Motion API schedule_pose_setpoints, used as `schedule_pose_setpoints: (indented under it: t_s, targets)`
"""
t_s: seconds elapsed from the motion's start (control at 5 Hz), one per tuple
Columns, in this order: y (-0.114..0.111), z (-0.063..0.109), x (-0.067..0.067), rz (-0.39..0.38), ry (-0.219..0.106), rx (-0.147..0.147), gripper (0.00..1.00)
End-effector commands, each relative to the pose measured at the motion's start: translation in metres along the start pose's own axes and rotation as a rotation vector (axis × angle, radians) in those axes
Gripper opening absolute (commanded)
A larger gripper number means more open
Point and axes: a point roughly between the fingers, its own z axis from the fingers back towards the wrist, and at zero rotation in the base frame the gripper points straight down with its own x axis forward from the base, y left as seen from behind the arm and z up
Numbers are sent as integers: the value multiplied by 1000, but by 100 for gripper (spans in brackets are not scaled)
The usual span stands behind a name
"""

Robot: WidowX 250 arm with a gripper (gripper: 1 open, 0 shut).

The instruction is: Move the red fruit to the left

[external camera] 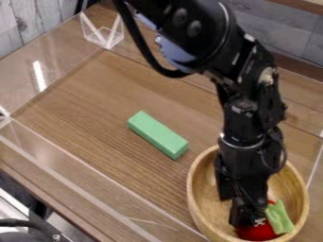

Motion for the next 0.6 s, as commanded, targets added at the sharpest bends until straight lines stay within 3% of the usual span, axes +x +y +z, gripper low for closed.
schedule_pose_setpoints:
  t_s: [0.0, 0.2, 0.4]
  targets:
    - [3, 4, 5, 34, -7, 14, 0]
    - [6, 27, 5, 89, -23, 33, 0]
    - [0, 43, 11, 89, -35, 48, 0]
